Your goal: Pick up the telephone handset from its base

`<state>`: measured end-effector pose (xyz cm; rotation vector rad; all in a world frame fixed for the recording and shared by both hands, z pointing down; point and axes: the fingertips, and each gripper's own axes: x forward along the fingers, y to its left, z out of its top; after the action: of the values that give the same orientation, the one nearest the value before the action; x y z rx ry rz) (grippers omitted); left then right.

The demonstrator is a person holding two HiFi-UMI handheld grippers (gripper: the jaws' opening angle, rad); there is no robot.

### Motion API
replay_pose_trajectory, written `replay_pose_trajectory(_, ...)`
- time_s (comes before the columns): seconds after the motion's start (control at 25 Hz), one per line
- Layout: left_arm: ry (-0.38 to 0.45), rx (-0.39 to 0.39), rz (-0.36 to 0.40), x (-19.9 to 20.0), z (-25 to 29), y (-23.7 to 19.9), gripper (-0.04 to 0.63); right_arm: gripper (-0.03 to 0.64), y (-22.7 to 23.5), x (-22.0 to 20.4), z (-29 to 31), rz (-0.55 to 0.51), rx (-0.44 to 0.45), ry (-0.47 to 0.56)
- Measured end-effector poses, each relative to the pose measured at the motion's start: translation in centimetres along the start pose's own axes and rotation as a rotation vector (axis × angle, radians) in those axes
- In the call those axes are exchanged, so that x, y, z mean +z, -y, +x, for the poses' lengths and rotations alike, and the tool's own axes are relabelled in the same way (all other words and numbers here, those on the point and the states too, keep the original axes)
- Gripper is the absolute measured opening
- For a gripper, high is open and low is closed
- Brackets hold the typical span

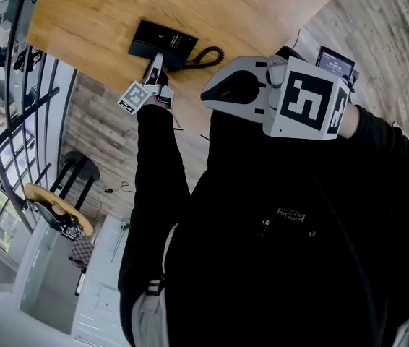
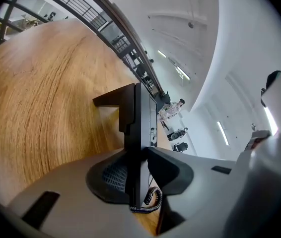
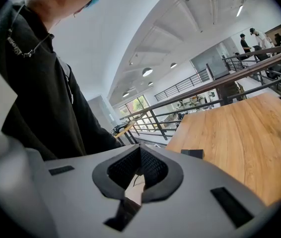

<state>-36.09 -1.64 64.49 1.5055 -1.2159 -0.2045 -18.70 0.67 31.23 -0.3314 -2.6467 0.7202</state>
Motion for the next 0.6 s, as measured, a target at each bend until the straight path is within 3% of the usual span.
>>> replay_pose_trajectory(0.6, 0.024, 0.041, 0.004, 0.12, -0.36, 0.24, 0.100, 0.018, -0.09, 0.44, -0.78, -0.015, 0.007, 0.014)
